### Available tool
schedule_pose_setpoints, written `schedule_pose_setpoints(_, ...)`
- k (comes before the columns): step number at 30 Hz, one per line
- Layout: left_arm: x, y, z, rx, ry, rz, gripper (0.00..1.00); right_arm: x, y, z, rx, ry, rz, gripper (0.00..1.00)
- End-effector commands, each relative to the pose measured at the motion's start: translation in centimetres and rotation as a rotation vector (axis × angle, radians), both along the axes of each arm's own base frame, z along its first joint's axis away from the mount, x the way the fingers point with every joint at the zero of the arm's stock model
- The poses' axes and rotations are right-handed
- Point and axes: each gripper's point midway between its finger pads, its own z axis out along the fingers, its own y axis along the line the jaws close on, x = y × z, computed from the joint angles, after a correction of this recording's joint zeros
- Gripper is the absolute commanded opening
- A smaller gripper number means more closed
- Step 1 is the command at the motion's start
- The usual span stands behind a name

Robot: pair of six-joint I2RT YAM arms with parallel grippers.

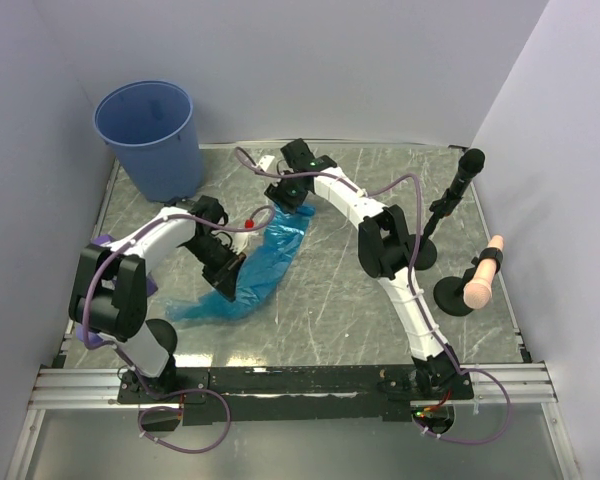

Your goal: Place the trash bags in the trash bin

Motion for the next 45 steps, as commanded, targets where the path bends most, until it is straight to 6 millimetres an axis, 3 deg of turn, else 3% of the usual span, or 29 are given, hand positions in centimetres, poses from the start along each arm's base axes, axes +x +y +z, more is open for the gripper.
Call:
schedule_pose_setpoints(1, 1.7, 0.1, 1.5, -0.020, -0.119, 0.012, 0.11, 0.5, -1.2, -1.7, -0.041, 0.003, -0.065, 0.59)
schedule_pose_setpoints(5, 2.3, 0.2, 1.4, -0.026, -0.170, 0.004, 0.18, 1.1, -1.5, 0.2, 0.014, -0.020, -0.073, 0.60)
schedule_pose_setpoints(12, 3.4, 0.3, 1.3, -0.025, -0.202, 0.007, 0.19, 0.8, -0.9, 0.0, 0.006, -0.042, -0.006, 0.64)
schedule_pose_setpoints(19, 4.7, -0.5, 4.2, -0.143, -0.371, 0.017, 0.32, 1.5, -0.4, -0.8, -0.035, -0.100, 0.019, 0.55)
schedule_pose_setpoints(22, 5.7, -0.9, 5.4, -0.189, -0.482, 0.045, 0.43, 1.0, 0.1, -1.2, -0.038, -0.108, 0.049, 0.35)
schedule_pose_setpoints(24, 6.1, -1.1, 5.8, -0.218, -0.533, 0.062, 0.52, 0.7, 0.1, -1.1, -0.038, -0.111, 0.059, 0.05)
schedule_pose_setpoints(26, 6.9, -1.4, 6.1, -0.240, -0.580, 0.100, 0.59, 0.9, -0.4, -0.7, -0.038, -0.118, 0.036, 0.00)
schedule_pose_setpoints(30, 9.8, -2.0, 8.3, -0.302, -0.703, 0.250, 0.66, 0.9, -1.5, 4.4, 0.022, -0.130, -0.023, 0.00)
schedule_pose_setpoints(34, 12.3, -3.0, 10.8, -0.431, -0.853, 0.315, 0.76, -2.9, -2.1, 12.4, 0.133, -0.181, 0.067, 0.00)
schedule_pose_setpoints(35, 12.9, -3.4, 11.3, -0.463, -0.878, 0.317, 0.76, -4.2, -2.4, 15.2, 0.166, -0.203, 0.086, 0.00)
schedule_pose_setpoints(37, 14.4, -4.3, 12.0, -0.528, -0.890, 0.337, 0.76, -6.8, -2.7, 18.3, 0.211, -0.188, 0.115, 0.00)
schedule_pose_setpoints(41, 15.6, -6.7, 11.9, -0.673, -0.851, 0.264, 0.85, -10.3, -3.7, 22.5, 0.274, -0.178, 0.112, 0.00)
schedule_pose_setpoints(45, 17.2, -9.1, 12.8, -0.776, -0.862, 0.193, 0.99, -12.4, -4.5, 25.0, 0.295, -0.163, 0.100, 0.00)
